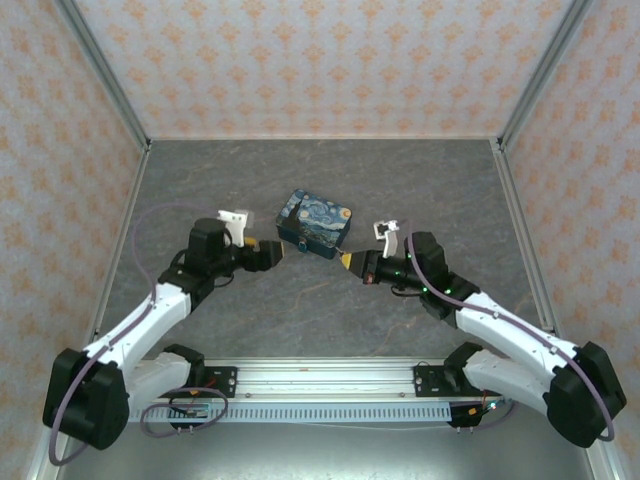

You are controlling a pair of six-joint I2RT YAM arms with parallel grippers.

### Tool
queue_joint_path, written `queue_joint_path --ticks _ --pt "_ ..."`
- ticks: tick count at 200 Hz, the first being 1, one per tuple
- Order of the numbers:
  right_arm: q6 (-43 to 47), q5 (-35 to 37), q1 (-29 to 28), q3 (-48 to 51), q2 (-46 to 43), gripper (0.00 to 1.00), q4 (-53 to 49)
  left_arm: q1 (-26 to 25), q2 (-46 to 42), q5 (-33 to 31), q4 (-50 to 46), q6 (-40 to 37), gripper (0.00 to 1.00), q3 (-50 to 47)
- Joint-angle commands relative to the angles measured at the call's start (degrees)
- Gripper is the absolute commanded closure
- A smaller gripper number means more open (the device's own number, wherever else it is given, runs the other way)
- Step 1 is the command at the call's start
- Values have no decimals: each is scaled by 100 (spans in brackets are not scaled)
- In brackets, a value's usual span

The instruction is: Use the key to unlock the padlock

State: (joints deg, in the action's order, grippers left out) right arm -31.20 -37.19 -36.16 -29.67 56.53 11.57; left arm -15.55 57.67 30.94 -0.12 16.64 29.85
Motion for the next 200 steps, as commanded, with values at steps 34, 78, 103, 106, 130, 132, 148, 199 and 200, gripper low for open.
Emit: queue_joint_path --ticks 34,78,103,106,130,132,148,199,200 --pt "-634 -427 236 -180 1162 100 1762 -71 -628 574 1054 419 11 -918" --pt "-899 -637 445 -561 2340 100 2646 -96 -116 765 1786 628 11 -1139" --pt "-866 -803 513 -1029 3033 100 2718 -126 326 922 1963 612 11 -1003" --pt "-863 -811 526 -1077 3115 100 2721 -132 371 937 1976 612 11 -985" --pt "-892 -841 657 -1543 3794 100 2728 -165 626 819 2085 530 11 -894" --pt "-889 -853 673 -1584 3847 100 2717 -167 643 807 2099 525 11 -886" --pt "-878 -918 744 -1940 4283 100 2608 -176 814 730 2187 515 11 -858" --pt "-381 -738 763 -2507 4800 100 1784 -176 1240 720 2001 319 11 -612" --pt "-370 -729 766 -2508 4798 100 1768 -176 1248 721 1987 303 11 -603"
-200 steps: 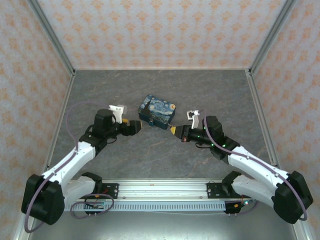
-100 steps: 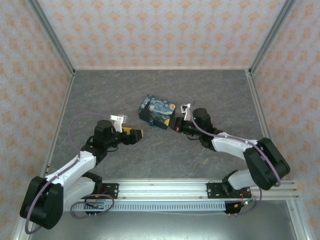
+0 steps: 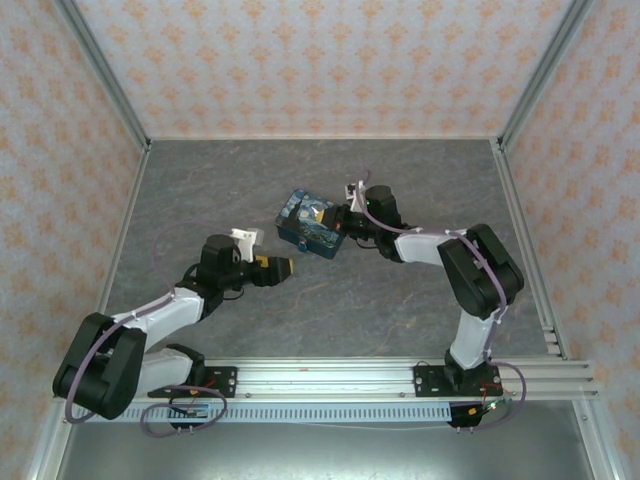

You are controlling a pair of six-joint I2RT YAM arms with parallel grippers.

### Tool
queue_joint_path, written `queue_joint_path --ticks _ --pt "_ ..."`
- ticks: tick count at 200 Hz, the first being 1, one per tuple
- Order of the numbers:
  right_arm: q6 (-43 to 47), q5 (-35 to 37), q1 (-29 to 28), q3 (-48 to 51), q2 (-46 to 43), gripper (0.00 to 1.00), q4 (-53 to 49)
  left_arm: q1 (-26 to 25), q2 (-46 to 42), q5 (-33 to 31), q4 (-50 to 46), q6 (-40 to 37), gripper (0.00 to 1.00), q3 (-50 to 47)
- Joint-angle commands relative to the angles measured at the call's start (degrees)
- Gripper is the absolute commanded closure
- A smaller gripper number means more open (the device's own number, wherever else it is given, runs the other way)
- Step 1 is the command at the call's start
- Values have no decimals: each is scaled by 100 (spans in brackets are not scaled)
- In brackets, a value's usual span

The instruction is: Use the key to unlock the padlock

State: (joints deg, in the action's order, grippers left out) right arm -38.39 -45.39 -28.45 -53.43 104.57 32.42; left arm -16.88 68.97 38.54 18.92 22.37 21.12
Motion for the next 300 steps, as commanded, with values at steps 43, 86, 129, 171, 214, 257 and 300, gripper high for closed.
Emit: queue_joint_path --ticks 43,86,129,171,214,257,300 --pt "623 253 -4 -181 88 100 -662 -43 755 272 -28 -718 11 676" --pt "834 376 -3 -242 95 100 -942 -43 1415 567 -87 -1166 11 1042" --pt "1002 470 -4 -286 95 100 -1195 -35 1601 645 -209 -1334 13 1183" --pt "1004 538 -5 -336 148 100 -1230 -17 1444 414 -407 -1464 13 1123" --pt "987 546 -5 -418 195 100 -1255 71 1376 444 -356 -1449 13 1058" --pt "1129 549 -7 -447 130 100 -1507 89 1299 443 -336 -1456 13 1016" --pt "1152 605 -3 -383 77 100 -1587 90 1432 610 -211 -1371 13 1045"
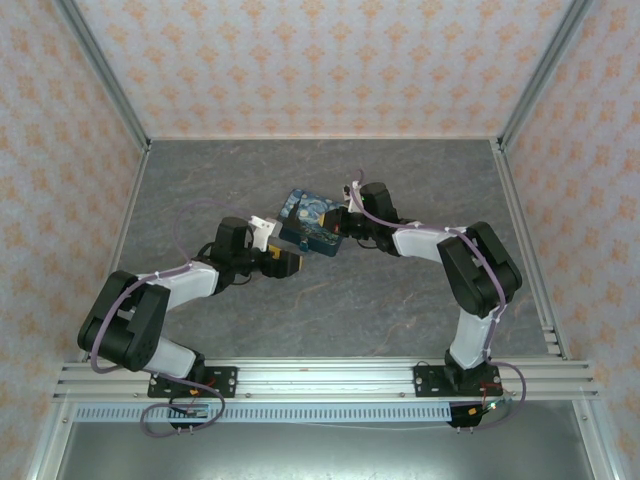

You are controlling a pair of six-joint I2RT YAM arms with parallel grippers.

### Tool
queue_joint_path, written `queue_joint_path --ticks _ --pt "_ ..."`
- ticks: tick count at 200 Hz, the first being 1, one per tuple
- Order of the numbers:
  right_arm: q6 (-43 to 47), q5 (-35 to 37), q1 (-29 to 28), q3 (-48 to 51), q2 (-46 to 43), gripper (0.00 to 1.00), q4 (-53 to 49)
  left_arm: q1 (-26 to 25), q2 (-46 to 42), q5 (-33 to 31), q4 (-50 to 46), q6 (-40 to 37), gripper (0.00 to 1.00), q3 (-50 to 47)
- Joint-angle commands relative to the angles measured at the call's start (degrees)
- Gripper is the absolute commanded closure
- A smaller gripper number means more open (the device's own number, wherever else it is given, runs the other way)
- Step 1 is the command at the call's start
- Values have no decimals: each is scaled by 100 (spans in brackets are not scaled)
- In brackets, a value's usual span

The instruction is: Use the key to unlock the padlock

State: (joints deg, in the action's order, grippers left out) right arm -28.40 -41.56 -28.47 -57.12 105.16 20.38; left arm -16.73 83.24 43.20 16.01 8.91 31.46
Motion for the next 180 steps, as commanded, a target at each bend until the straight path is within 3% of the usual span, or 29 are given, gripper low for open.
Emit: queue_joint_path --ticks 1,33,87,180 --pt "152 229 -1 -12 20 100 -380 74 7 145 83 -14 13 19" --pt "259 295 -1 58 -74 100 -485 59 217 110 362 232 15 66" --pt "277 301 -9 123 -41 100 -481 -176 611 -786 1500 671 16 -167" --pt "272 299 -10 175 4 100 -403 -506 1554 -1022 2217 870 22 182"
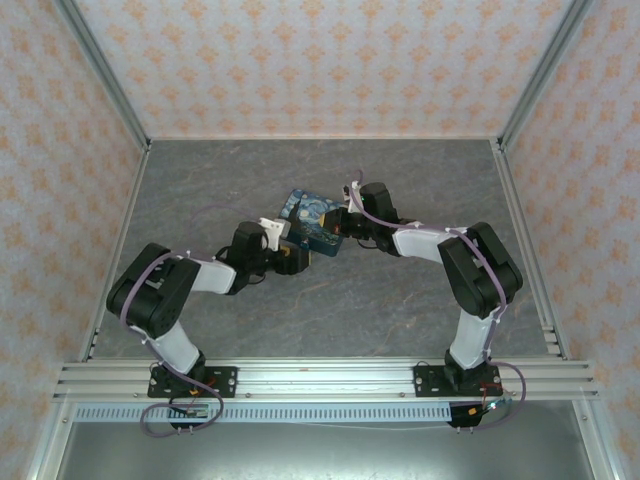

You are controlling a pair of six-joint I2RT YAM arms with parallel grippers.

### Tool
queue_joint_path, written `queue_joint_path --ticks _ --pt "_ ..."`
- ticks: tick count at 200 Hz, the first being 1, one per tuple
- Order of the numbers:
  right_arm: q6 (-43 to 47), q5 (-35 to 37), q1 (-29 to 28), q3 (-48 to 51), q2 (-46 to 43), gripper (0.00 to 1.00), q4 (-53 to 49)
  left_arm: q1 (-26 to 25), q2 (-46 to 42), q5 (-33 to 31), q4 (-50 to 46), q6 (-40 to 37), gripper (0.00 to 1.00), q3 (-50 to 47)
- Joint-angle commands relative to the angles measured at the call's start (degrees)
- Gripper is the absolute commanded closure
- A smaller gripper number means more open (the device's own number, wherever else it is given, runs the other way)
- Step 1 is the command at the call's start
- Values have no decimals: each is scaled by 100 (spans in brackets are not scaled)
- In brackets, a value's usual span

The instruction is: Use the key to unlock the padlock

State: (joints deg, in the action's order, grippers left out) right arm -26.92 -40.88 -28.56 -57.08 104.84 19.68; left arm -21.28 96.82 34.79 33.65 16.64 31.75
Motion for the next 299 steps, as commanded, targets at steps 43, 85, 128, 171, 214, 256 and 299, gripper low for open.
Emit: queue_joint_path --ticks 43,85,128,171,214,256,299 --pt "135 258 -10 188 26 100 -342 -86 464 -297 608 126 26 293" --pt "128 277 -29 219 2 100 -318 -190 651 -283 411 48 31 535" --pt "116 283 -57 259 6 100 -263 -409 758 -475 273 97 38 650" --pt "90 283 -80 277 2 100 -237 -542 826 -837 349 351 48 700" --pt "87 296 -103 303 -8 100 -202 -578 830 -1233 376 637 62 726" --pt "73 290 -113 332 -11 100 -193 -669 856 -1486 271 670 66 837" --pt "75 291 -115 356 -42 100 -188 -720 866 -1609 182 690 66 903"
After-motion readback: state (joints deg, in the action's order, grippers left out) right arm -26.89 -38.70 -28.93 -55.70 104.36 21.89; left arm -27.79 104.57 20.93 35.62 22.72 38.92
